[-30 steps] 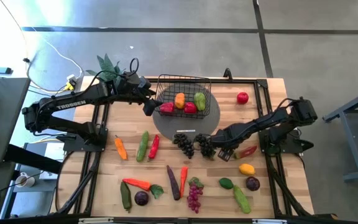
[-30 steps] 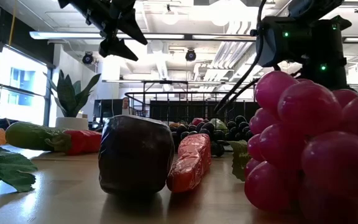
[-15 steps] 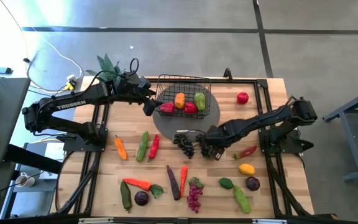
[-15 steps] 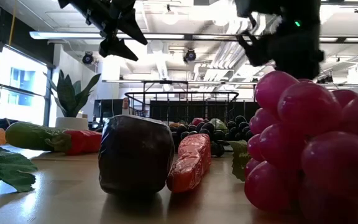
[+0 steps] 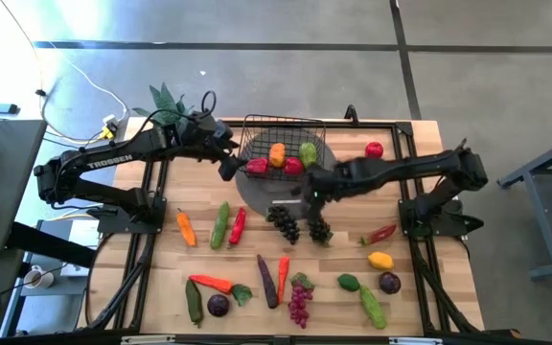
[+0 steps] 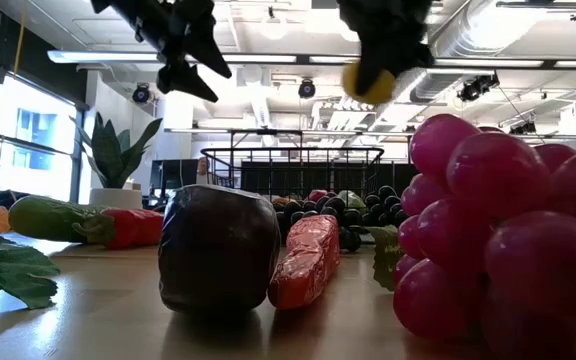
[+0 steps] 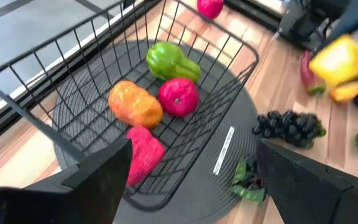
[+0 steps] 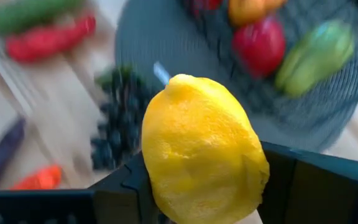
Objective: Build produce basket
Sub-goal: Put the yellow lemon into the wire basket
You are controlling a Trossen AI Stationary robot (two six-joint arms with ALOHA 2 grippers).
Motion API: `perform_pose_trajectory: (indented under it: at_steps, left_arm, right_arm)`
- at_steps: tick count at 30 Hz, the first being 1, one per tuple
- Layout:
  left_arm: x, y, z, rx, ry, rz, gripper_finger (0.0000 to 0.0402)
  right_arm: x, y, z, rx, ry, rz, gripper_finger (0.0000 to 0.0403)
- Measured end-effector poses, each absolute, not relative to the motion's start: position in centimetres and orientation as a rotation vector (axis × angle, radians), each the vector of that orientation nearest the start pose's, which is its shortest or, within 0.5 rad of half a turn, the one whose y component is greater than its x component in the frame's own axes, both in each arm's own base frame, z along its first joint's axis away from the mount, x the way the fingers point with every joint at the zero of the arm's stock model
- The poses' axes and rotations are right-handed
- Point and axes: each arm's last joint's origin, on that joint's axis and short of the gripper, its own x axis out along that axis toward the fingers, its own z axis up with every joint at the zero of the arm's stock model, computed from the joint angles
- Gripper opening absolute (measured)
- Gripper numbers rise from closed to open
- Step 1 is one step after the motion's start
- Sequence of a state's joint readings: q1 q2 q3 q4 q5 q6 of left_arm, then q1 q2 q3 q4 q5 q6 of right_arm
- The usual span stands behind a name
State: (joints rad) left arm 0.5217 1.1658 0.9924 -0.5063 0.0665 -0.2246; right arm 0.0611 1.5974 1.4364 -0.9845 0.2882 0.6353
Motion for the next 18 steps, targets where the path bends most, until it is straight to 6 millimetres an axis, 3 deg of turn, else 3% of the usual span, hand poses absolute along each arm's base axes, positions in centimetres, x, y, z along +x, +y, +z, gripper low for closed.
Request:
perform_pose_trajectory:
  at_steps: [9, 18]
  left_arm:
    - [21.0, 11.8, 30.0, -0.420, 0.638, 0.513, 0.0333]
    - [20.9, 11.8, 29.8, -0.425, 0.658, 0.521, 0.0333]
  right_arm:
    - [33.5, -4.5, 32.4, 0.396, 0.796, -0.523, 0.0166]
    - [32.7, -10.6, 32.7, 0.431, 0.714, -0.634, 0.0165]
